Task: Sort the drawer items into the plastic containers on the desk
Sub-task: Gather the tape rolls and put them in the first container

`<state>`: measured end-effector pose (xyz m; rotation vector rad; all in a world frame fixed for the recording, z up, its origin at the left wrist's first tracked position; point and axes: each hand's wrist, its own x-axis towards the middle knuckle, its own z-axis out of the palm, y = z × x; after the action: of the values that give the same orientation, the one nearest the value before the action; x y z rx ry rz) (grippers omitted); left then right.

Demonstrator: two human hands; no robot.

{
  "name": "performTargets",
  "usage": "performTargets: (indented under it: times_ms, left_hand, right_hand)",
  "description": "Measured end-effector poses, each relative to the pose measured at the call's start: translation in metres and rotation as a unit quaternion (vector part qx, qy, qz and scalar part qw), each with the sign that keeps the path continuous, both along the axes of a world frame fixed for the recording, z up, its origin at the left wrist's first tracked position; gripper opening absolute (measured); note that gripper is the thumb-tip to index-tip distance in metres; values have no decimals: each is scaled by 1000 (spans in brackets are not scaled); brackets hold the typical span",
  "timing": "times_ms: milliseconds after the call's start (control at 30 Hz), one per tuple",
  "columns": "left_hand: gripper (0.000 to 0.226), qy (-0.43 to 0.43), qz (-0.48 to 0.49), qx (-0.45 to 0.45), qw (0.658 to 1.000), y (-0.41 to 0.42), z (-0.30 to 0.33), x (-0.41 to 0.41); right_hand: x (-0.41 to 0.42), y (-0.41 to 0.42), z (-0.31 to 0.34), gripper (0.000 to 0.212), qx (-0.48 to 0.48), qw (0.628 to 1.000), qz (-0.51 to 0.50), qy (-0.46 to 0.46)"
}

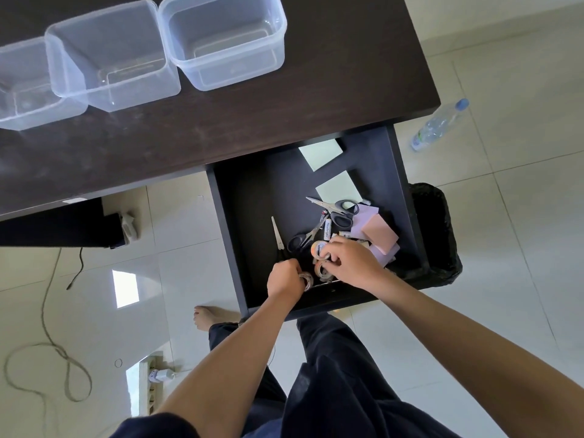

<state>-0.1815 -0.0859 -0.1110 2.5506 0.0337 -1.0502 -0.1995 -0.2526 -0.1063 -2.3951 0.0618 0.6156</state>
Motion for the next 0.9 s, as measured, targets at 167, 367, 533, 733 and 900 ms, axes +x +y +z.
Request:
performTargets:
  times_ms: [167,367,533,733,900]
  left_hand:
    - [19,-11,38,-46,998,4,8,2]
    - [9,-65,107,-96,987,24,46,19]
    - [6,-105,176,-117,972,64,88,34]
    - [5,-175,253,-139,941,132,136,73]
    - [11,-250,310,-162,903,208,181,128]
  right_hand:
    - [-3,-1,11,18,9,999,-28,-15]
    - [5,13,36,16,39,997,-47,-54]
    - [32,41,68,12,61,991,-33,-113]
    - [89,100,120,11,88,979,0,-183]
    - [155,179,155,13,126,965,34,-229]
